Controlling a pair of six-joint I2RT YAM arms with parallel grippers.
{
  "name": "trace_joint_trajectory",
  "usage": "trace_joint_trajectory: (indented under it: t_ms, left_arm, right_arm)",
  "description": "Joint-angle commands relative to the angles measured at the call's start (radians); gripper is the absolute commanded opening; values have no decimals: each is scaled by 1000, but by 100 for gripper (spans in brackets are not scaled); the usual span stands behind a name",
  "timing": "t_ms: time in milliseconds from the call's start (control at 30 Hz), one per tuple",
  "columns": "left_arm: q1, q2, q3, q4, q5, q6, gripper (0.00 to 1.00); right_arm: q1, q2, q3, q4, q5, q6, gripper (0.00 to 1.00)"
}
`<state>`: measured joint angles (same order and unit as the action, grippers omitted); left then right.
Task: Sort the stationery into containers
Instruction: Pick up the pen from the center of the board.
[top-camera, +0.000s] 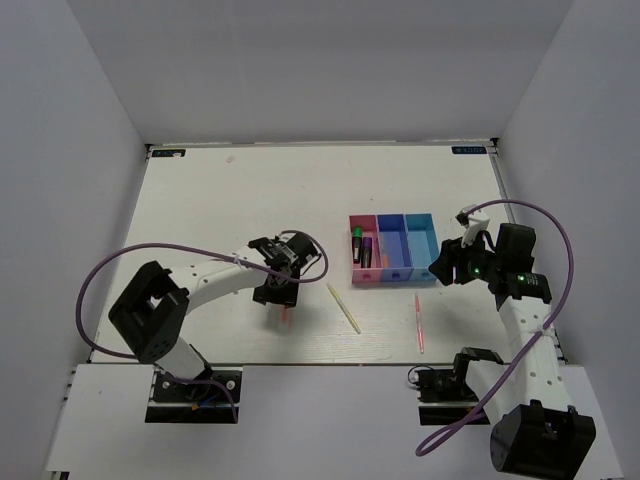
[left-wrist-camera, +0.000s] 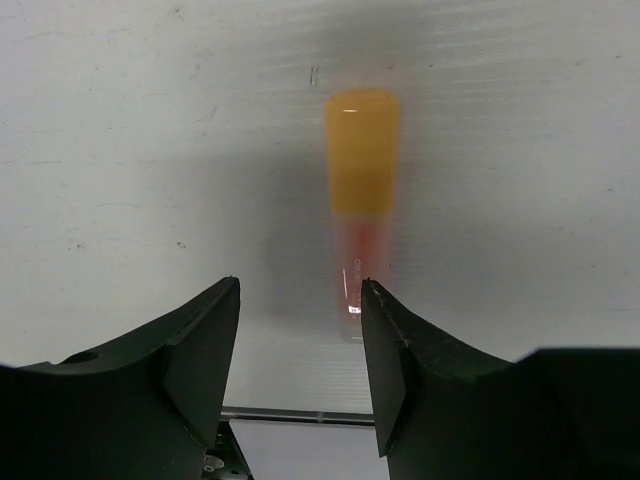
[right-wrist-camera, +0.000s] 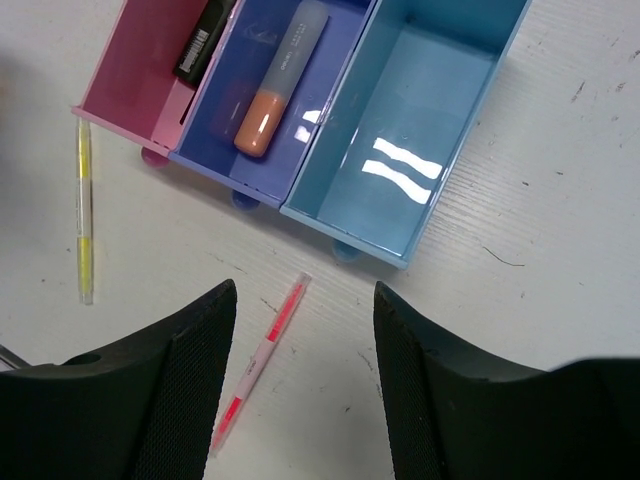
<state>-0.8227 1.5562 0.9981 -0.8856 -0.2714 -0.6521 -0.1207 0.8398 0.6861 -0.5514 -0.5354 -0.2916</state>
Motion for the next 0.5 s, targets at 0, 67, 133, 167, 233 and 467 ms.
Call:
trace_joint_trajectory:
  t_ms: [0, 67, 133, 167, 233, 467]
  left_arm:
    - [-3, -12, -6, 46, 1, -26, 62]
    - [-1, 13, -9, 69, 12, -30, 64]
    - [-4, 40, -16, 98, 29, -34, 64]
    - [-3, 45, -22, 103, 29, -37, 64]
    - [-3, 59, -36, 128, 44, -41, 64]
    - [-3, 108, -53, 175, 63, -52, 60]
  right_arm:
    - [-4, -1, 7, 8, -20, 3, 60]
    - [-5, -1, 9, 7, -20, 0, 60]
    - [-7, -1, 10, 7, -20, 3, 60]
    - [-5, 1, 10, 5, -20, 2, 60]
    - [-5, -1, 7, 8, -18, 2, 60]
    - [-5, 4, 9, 7, -17, -1, 60]
